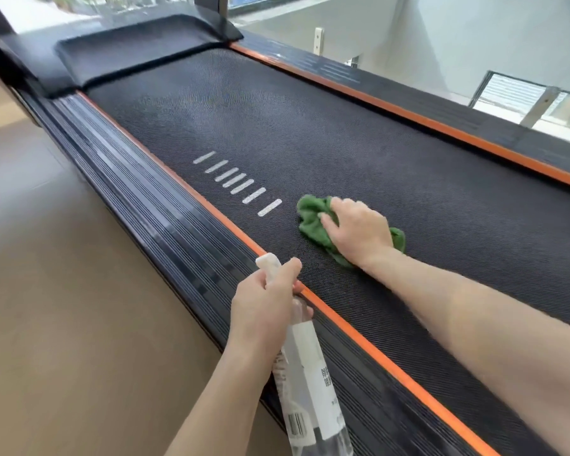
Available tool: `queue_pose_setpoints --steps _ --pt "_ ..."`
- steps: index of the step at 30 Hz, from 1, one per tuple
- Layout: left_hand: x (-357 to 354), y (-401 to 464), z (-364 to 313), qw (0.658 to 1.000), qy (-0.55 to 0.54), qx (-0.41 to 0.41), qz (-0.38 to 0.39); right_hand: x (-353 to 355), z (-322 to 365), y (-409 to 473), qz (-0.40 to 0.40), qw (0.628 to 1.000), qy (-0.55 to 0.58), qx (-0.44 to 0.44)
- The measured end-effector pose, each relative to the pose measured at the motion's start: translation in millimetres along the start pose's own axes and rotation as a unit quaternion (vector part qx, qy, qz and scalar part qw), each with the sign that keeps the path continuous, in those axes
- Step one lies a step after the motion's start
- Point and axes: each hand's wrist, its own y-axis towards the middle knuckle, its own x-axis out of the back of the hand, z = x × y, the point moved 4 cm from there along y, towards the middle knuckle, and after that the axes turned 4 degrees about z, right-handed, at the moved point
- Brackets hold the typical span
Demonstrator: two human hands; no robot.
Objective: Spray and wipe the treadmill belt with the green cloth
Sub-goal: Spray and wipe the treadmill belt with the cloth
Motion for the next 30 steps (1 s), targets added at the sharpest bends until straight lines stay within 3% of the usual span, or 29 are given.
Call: queue_pose_setpoints --steps 3,7,11,15,18,22,25,30 --pt "4.1 3.4 1.8 1.000 -0.016 0.010 -0.003 -13.6 10.9 28.5 0.039 0.996 -0.021 -0.072" --pt "3.3 7.4 3.6 0.999 -0.030 0.018 -0.001 13.7 8.3 -33.0 0.072 0.995 0.052 0.052" --pt "3.6 11.2 7.5 0.999 -0.040 0.013 0.008 51.5 -10.2 -121.1 0.105 0.978 0.055 0.174" --pt "5.1 12.3 10.7 0.999 -0.052 0.009 0.006 50.4 -8.8 -120.7 0.078 0.963 0.048 0.252" --pt "3.0 10.6 11.3 0.999 -0.048 0.008 -0.006 19.8 26.6 -62.3 0.031 0.986 0.020 0.164" --pt "3.7 11.6 10.5 0.999 -0.049 0.010 -0.007 -12.8 73.5 10.2 0.042 0.999 0.011 0.024" --pt "4.1 12.5 8.6 0.999 -0.050 0.011 -0.005 -4.6 71.3 -3.4 0.069 0.996 0.045 0.036" --pt "4.4 11.1 8.3 0.998 -0.056 0.015 -0.004 38.1 19.0 -105.2 0.109 0.985 0.070 0.117"
